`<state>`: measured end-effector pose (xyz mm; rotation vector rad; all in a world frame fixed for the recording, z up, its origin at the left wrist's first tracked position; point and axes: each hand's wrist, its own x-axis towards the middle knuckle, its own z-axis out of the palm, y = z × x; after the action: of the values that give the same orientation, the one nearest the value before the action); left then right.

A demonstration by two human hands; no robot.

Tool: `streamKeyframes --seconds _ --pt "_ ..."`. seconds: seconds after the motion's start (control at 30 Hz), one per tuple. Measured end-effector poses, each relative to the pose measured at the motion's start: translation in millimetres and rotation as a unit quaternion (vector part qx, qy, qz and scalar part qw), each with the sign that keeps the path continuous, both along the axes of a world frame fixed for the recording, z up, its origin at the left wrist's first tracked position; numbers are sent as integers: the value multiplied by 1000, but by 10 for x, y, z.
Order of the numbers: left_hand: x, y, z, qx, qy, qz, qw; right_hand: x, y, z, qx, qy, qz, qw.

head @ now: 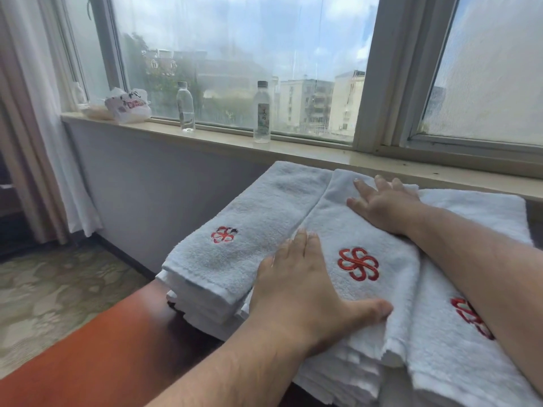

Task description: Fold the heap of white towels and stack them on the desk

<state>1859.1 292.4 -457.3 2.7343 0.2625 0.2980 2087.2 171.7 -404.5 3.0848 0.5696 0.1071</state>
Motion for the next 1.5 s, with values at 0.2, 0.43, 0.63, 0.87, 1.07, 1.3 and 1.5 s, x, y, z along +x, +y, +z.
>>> streamKeyframes --seconds 0.2,0.43,0.63,0.87,1.07,1.3,1.5 --pt "43 55 7 -9 21 -11 1000 -62 74 59 -26 8 -19 999" --pt "76 82 88 -20 46 -5 999 -418 57 150 -20 76 -27 997" --pt "-2 55 109 3 34 -20 999 -754 -201 123 13 90 -2 996" --pt "-318 205 41 0 55 -49 997 -1138 -579 105 -3 86 2 996" --pt "-645 87 -10 16 21 -11 1000 -1627 -909 107 1 73 -1 997" --pt "-972 -252 65 78 6 -13 997 -2218 -1262 -56 32 31 14 999" --pt "-1340 -579 -48 47 3 -66 997 -2625 -1619 -472 130 -43 72 988"
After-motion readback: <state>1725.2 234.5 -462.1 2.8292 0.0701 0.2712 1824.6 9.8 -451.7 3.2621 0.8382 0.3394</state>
